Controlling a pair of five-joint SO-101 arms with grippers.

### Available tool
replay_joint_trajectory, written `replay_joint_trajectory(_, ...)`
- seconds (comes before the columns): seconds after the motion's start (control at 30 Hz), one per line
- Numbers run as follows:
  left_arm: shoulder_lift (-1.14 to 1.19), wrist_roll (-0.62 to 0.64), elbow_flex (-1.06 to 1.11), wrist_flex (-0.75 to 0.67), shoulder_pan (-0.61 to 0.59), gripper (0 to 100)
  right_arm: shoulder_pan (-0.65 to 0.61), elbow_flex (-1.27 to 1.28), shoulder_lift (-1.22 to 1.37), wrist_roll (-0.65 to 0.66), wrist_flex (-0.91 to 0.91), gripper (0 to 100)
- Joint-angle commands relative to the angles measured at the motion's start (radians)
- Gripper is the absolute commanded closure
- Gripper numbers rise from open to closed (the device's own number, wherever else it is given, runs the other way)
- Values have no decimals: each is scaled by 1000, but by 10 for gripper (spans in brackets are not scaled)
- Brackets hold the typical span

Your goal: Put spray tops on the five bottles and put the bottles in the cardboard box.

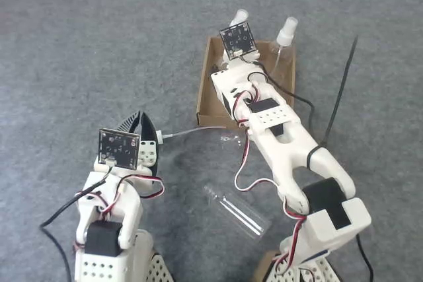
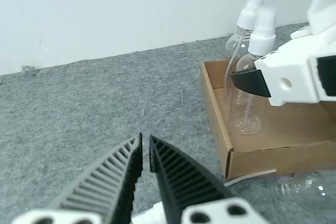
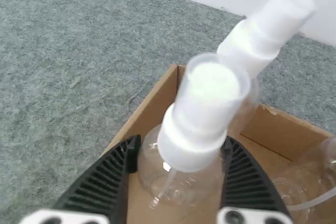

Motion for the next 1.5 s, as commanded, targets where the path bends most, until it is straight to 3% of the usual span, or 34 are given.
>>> replay_joint_trajectory(0.0,-15,5,-5,-28,-5,988,-8,-51,-15,0,-5,841)
replay_joint_trajectory(0.23,-15,5,-5,-28,-6,988,-19,-54,-16,2,50,710)
replay_joint_trajectory(0.67,-15,5,-5,-28,-6,988,-24,-51,-104,2,70,709)
replay_joint_trajectory(1.33,-15,5,-5,-28,-8,988,-15,-51,-642,2,880,707)
replay_joint_trajectory(1.47,-15,5,-5,-28,-8,988,-15,-51,-733,94,1018,707)
